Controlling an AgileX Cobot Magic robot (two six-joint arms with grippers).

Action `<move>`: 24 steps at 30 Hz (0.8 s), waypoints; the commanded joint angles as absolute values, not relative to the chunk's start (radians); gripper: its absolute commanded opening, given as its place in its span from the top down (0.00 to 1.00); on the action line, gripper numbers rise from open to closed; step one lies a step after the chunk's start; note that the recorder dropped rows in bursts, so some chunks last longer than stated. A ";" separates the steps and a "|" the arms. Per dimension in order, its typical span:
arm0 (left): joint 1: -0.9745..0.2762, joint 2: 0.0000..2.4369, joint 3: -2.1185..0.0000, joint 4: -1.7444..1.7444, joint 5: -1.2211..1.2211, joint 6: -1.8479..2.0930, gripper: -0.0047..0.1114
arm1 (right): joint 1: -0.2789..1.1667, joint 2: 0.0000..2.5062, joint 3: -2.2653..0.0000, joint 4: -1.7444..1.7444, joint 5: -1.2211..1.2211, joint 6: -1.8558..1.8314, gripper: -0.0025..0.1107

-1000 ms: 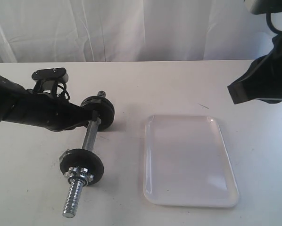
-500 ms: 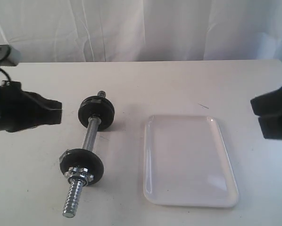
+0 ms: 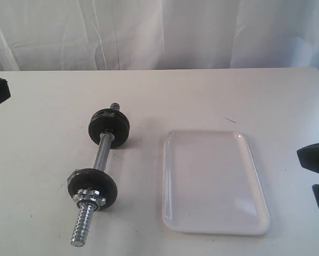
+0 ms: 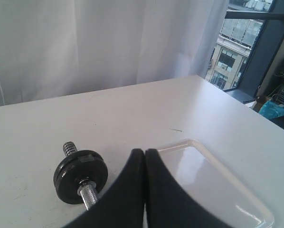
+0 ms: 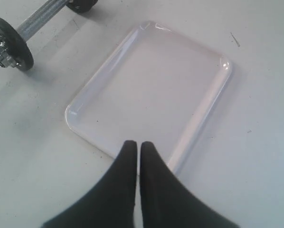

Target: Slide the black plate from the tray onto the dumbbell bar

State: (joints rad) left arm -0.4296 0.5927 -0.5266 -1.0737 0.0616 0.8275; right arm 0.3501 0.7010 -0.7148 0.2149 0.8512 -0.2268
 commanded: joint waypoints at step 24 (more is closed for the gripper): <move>-0.431 0.579 -0.519 -1.082 0.080 0.833 0.96 | 0.340 0.246 -0.233 0.119 0.268 -0.137 0.95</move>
